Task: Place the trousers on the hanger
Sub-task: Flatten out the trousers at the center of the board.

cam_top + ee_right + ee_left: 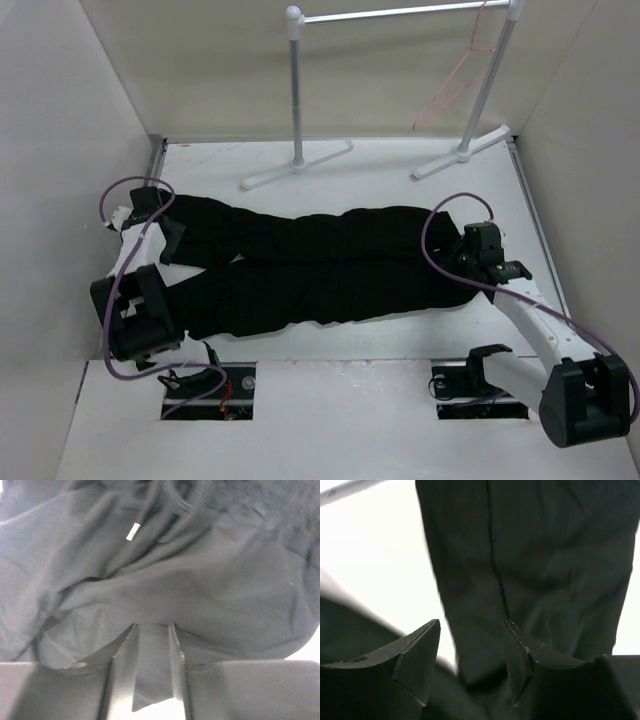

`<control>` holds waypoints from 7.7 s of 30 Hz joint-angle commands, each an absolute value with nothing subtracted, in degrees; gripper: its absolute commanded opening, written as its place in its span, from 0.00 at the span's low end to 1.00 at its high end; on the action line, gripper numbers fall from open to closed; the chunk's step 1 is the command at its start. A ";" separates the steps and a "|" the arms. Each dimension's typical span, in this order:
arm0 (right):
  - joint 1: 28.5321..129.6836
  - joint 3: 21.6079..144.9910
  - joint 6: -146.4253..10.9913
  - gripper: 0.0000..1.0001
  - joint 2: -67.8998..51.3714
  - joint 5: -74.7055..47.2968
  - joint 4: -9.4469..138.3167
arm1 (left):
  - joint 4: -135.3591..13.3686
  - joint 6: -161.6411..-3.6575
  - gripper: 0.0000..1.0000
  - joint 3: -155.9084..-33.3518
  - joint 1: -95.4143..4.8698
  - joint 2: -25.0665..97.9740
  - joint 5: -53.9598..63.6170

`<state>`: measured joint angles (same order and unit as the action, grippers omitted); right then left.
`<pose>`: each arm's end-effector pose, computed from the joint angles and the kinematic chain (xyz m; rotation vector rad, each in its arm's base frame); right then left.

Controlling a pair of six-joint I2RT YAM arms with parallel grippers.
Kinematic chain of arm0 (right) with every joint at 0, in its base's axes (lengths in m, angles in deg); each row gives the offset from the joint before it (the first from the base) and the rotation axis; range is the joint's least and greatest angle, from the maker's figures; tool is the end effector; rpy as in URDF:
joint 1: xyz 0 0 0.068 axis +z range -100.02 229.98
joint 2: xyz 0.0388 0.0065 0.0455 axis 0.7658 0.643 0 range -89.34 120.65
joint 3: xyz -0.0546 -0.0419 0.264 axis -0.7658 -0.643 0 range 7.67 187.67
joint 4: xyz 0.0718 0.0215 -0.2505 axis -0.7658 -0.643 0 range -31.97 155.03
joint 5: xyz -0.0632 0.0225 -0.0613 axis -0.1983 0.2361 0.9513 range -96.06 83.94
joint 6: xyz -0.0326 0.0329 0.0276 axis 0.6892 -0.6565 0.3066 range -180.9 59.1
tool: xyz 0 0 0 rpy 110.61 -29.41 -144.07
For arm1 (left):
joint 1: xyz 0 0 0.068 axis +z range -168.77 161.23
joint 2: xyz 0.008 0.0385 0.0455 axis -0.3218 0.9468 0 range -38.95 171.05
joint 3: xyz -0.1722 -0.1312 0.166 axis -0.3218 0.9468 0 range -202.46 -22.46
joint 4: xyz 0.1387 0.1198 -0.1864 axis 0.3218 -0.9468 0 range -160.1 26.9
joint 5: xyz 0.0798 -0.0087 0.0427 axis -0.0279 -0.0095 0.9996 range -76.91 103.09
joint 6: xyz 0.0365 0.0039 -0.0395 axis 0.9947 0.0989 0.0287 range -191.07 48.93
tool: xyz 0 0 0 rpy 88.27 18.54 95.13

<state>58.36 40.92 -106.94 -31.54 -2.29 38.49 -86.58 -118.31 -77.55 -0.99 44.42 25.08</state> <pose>0.1941 0.0262 0.2046 0.8307 2.3463 0.3289 0.2844 0.0989 0.2270 -1.3895 2.0145 0.0328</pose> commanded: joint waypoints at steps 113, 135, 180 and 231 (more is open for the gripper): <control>32.71 76.22 -117.06 0.07 3.12 -10.72 58.00 | -90.08 -121.26 0.00 -124.68 -5.90 53.79 21.26; 33.15 69.63 -114.17 0.07 5.22 -11.78 58.79 | -75.05 -122.05 0.49 -100.59 -6.16 64.57 12.03; 31.74 77.01 -116.54 0.07 4.17 -12.22 56.94 | -92.20 -120.73 0.00 -135.18 -8.54 60.83 22.66; 30.69 82.96 -113.64 0.05 12.49 -7.99 60.38 | -91.57 -113.53 0.00 -122.78 -4.75 66.38 29.61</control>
<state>30.41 75.83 -115.84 7.78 -8.30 56.58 -91.98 -116.96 -113.66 -4.55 58.63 26.19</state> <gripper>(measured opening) 0.051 0.007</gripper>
